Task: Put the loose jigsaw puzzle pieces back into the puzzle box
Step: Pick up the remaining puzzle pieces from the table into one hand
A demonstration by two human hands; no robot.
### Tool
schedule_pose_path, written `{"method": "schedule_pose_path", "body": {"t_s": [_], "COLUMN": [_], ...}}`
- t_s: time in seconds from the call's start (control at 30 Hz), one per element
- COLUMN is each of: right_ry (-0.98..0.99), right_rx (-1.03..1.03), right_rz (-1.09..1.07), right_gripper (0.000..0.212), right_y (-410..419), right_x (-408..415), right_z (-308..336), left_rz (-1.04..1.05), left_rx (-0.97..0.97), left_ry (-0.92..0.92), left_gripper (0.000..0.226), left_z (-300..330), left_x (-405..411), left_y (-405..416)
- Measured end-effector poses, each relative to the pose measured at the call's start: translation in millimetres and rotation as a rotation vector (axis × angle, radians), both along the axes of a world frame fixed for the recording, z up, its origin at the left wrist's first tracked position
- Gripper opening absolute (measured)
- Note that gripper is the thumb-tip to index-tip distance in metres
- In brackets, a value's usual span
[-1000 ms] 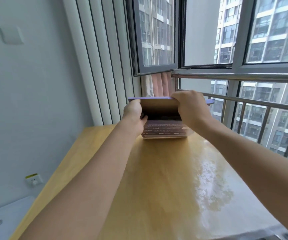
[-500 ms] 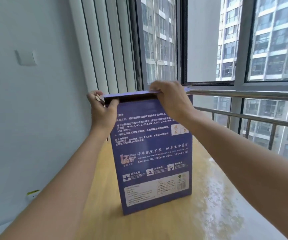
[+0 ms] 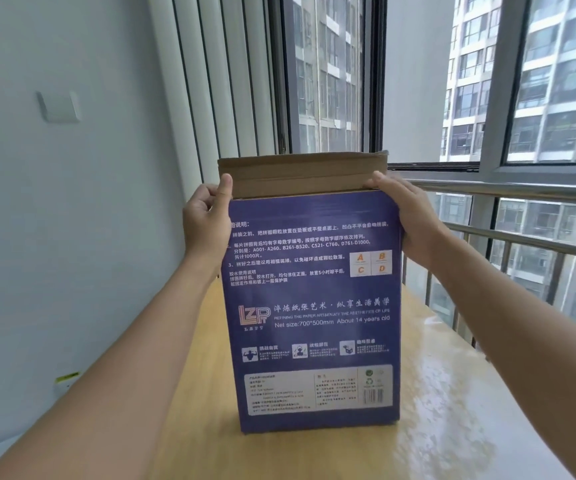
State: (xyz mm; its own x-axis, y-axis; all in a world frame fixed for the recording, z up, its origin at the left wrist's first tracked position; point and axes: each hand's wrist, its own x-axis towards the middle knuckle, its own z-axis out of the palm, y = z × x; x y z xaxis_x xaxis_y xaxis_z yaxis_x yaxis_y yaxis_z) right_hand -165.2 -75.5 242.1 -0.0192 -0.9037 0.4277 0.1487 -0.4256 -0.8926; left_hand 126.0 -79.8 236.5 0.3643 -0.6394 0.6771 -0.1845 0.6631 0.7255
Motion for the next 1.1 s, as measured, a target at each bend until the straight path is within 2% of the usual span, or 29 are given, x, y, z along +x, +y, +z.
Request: {"method": "schedule_pose_path", "body": {"t_s": [0.1,0.2,0.37,0.47,0.53,0.6,0.67,0.77,0.87,1.1], "right_ry": [-0.091,-0.204,-0.154,-0.145,-0.141,-0.146,-0.129,-0.097,-0.116,-0.132], "right_rx": [-0.031,-0.112,-0.214,-0.227,-0.234,-0.188,-0.08,0.078,0.007,-0.212], "right_rz": [-0.092,-0.194,-0.147,-0.113,-0.064,0.009,0.088,0.08,-0.05,0.038], "right_gripper": [0.033,0.044,0.023,0.026,0.019,0.022,0.035,0.05,0.039,0.014], "right_y": [0,1,5,4,2,-1,-4,-5,-2,10], "right_x": [0,6,7,6,3,0,-5,-4,1,1], "right_z": [5,9,6,4,5,7,10,17,17,-4], "left_rz": [-0.049,-0.126,-0.171,-0.232,-0.294,-0.357,-0.39,-0.366,-0.361,-0.371], "left_rx": [0.018,0.018,-0.036,-0.032,0.013,0.086,0.125,0.139,0.128,-0.063], "left_ry": [0.027,0.067,0.089,0.081,0.107,0.228,0.351,0.353,0.315,0.15], "left_gripper": [0.028,0.041,0.024,0.03,0.033,0.035,0.028,0.029,0.03,0.011], "left_z": [0,-1,2,3,5,8,9,12,15,-4], "left_x": [0,0,2,2,3,4,4,3,1,-1], "left_y": [0,2,6,3,3,4,4,5,8,12]}}
